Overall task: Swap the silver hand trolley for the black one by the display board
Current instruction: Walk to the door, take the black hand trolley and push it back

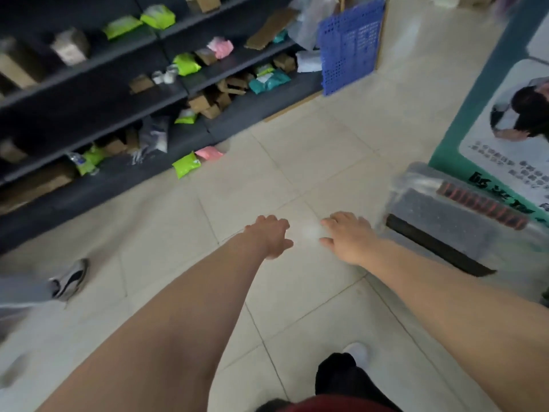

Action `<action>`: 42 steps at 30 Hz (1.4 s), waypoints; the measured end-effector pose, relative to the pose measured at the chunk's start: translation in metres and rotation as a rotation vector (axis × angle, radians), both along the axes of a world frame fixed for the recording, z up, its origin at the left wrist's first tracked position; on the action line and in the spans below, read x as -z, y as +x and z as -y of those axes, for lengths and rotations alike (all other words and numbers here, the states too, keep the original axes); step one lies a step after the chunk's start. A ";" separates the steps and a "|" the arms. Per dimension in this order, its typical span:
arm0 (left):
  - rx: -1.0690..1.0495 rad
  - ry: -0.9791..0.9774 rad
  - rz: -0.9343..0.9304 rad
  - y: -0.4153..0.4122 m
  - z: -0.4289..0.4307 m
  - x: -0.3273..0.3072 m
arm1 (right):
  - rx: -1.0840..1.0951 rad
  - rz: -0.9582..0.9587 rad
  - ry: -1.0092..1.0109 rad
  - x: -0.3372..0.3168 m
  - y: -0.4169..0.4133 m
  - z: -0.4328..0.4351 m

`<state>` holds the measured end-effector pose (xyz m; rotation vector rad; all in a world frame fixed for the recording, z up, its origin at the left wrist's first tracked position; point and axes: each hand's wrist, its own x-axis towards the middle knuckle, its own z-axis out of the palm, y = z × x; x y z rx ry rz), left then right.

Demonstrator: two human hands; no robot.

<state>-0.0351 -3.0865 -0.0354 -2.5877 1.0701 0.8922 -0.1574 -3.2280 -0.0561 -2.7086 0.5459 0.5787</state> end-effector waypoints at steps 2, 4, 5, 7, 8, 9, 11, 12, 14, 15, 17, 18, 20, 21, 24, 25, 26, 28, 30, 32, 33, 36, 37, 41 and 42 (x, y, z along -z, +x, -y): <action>-0.088 -0.011 -0.003 0.005 -0.050 -0.003 | -0.084 0.009 0.010 -0.003 0.016 -0.040; -0.158 -0.018 -0.004 0.005 -0.097 -0.006 | -0.150 0.013 0.027 -0.006 0.027 -0.077; -0.193 -0.013 -0.007 0.004 -0.121 -0.007 | -0.182 0.008 0.040 -0.007 0.031 -0.097; -0.266 0.000 -0.012 0.001 -0.182 -0.010 | -0.275 -0.019 0.061 -0.009 0.038 -0.148; -0.306 0.006 -0.014 -0.002 -0.212 -0.010 | -0.322 -0.038 0.067 -0.011 0.040 -0.174; -0.350 0.012 -0.018 -0.005 -0.243 -0.010 | -0.368 -0.050 0.069 -0.012 0.043 -0.200; -0.430 0.021 -0.019 -0.015 -0.302 -0.010 | -0.445 -0.055 0.061 -0.014 0.049 -0.253; -0.466 0.021 -0.017 -0.019 -0.330 -0.010 | -0.480 -0.054 0.059 -0.016 0.054 -0.280; -0.537 0.000 -0.006 -0.029 -0.384 -0.015 | -0.549 -0.032 0.063 -0.023 0.064 -0.335; -0.579 -0.019 0.007 -0.032 -0.411 -0.019 | -0.586 -0.006 0.066 -0.027 0.069 -0.364; -0.670 -0.051 0.048 -0.040 -0.465 -0.028 | -0.673 0.043 0.063 -0.034 0.079 -0.420; -0.723 -0.057 0.066 -0.045 -0.492 -0.032 | -0.725 0.053 0.057 -0.038 0.083 -0.449; -0.844 -0.060 0.102 -0.057 -0.547 -0.040 | -0.839 0.062 0.040 -0.042 0.089 -0.505; -0.912 -0.056 0.117 -0.064 -0.575 -0.043 | -0.900 0.071 0.029 -0.044 0.093 -0.533; -1.146 -0.052 0.144 -0.091 -0.653 -0.046 | -1.078 0.096 0.023 -0.049 0.102 -0.615; -1.221 -0.053 0.150 -0.101 -0.678 -0.047 | -1.136 0.097 0.028 -0.050 0.104 -0.642; -1.288 -0.053 0.155 -0.111 -0.701 -0.048 | -1.194 0.096 0.028 -0.051 0.106 -0.668; -1.411 -0.039 0.152 -0.128 -0.743 -0.051 | -1.308 0.095 0.025 -0.053 0.113 -0.719; -1.525 -0.017 0.148 -0.142 -0.781 -0.055 | -1.399 0.082 0.059 -0.055 0.120 -0.769; -1.620 0.007 0.146 -0.152 -0.813 -0.057 | -1.482 0.071 0.100 -0.056 0.128 -0.815; -1.663 0.016 0.145 -0.155 -0.828 -0.057 | -1.527 0.077 0.106 -0.056 0.133 -0.836; -1.788 0.042 0.124 -0.159 -0.866 -0.059 | -1.636 0.073 0.108 -0.060 0.148 -0.895; -1.833 0.043 0.115 -0.159 -0.878 -0.061 | -1.674 0.060 0.103 -0.063 0.151 -0.913; -1.998 0.015 0.152 -0.154 -0.922 -0.068 | -1.820 0.043 0.071 -0.073 0.165 -0.984; -2.034 0.009 0.163 -0.154 -0.930 -0.070 | -1.851 0.045 0.064 -0.075 0.167 -1.000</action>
